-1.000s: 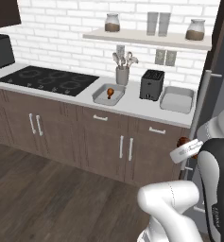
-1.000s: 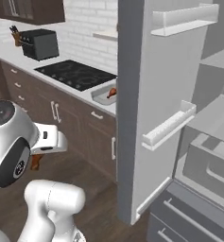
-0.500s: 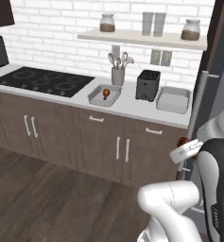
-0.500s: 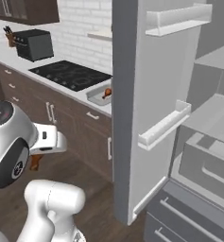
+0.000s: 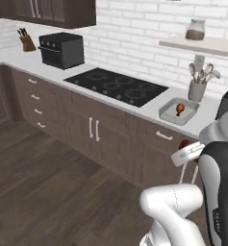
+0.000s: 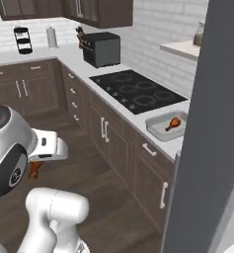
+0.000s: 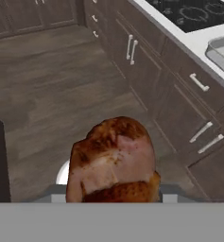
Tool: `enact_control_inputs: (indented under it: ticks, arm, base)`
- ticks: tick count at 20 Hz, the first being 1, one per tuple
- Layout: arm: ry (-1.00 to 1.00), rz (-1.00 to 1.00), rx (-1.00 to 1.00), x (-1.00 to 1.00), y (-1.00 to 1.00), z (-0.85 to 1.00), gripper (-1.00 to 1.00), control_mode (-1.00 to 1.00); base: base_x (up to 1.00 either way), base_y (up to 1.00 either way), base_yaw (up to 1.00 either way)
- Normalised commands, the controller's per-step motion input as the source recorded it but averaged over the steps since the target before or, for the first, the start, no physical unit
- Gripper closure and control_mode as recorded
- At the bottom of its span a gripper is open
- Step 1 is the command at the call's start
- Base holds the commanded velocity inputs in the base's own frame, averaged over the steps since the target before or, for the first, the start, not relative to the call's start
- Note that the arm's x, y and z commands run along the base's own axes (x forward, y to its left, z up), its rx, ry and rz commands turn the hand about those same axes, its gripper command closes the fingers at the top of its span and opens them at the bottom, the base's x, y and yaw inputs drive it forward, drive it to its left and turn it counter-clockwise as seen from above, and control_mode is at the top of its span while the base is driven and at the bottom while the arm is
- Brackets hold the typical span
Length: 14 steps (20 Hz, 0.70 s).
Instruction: Place one garlic and one chicken drumstick in each tupperware on the nearby counter, to pack two identical lunches.
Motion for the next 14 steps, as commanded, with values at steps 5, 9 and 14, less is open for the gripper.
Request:
enact_control_inputs:
  ticks: [5, 9, 14]
  arm:
    - [0.0, 0.0, 0.0, 0.0, 0.0, 0.0, 1.0, 1.0]
    - [0.0, 0.0, 0.0, 0.0, 0.0, 0.0, 1.0, 1.0]
    - [0.0, 0.0, 0.0, 0.0, 0.0, 0.0, 1.0, 1.0]
  base:
    - [0.91, 0.05, 0.21]
    - [0.6, 0.0, -0.57]
    - [0.39, -0.13, -0.69]
